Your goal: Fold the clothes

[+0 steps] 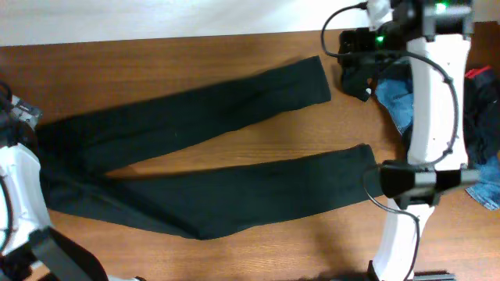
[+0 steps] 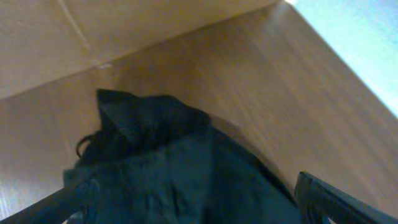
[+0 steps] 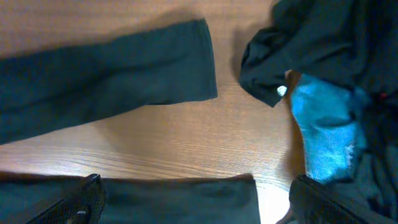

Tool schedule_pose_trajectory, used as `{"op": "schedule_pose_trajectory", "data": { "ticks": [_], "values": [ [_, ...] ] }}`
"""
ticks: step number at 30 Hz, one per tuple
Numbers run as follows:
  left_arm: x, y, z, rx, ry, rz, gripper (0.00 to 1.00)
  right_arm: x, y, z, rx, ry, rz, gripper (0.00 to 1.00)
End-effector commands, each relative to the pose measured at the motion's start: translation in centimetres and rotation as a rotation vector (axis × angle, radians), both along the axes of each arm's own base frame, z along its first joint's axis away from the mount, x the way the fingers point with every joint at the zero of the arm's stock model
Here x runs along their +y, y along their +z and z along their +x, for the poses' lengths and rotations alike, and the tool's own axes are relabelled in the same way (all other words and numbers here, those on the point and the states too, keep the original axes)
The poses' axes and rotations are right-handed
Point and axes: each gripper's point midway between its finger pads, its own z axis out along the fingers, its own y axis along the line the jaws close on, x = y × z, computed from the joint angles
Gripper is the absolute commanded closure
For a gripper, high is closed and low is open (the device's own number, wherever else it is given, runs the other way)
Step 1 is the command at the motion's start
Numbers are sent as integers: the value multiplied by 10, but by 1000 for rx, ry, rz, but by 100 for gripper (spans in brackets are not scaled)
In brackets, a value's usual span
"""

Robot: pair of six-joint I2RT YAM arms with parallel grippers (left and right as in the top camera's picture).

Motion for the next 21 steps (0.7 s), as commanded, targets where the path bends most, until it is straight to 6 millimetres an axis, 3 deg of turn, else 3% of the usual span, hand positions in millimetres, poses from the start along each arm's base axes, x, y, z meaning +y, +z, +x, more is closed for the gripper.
{"op": "schedule_pose_trajectory", "data": {
  "ticks": [1, 7, 10, 14, 21],
  "values": [
    [-41, 27, 15, -57, -166, -44, 1, -2, 42, -20, -91, -29, 12, 1],
    [-109, 54, 41, -94, -463, -37, 1, -2, 103, -60, -233, -62, 35, 1],
    [-135, 59, 46, -93, -545, -36, 1, -6, 111, -85, -235, -82, 22, 1],
    [-161, 60, 53, -77, -625, -17, 1, -18, 92, -118, -144, -164, -19, 1],
    [-181, 60, 58, -76, -672, -17, 1, -36, 22, -174, 132, -452, 48, 1]
  ]
}}
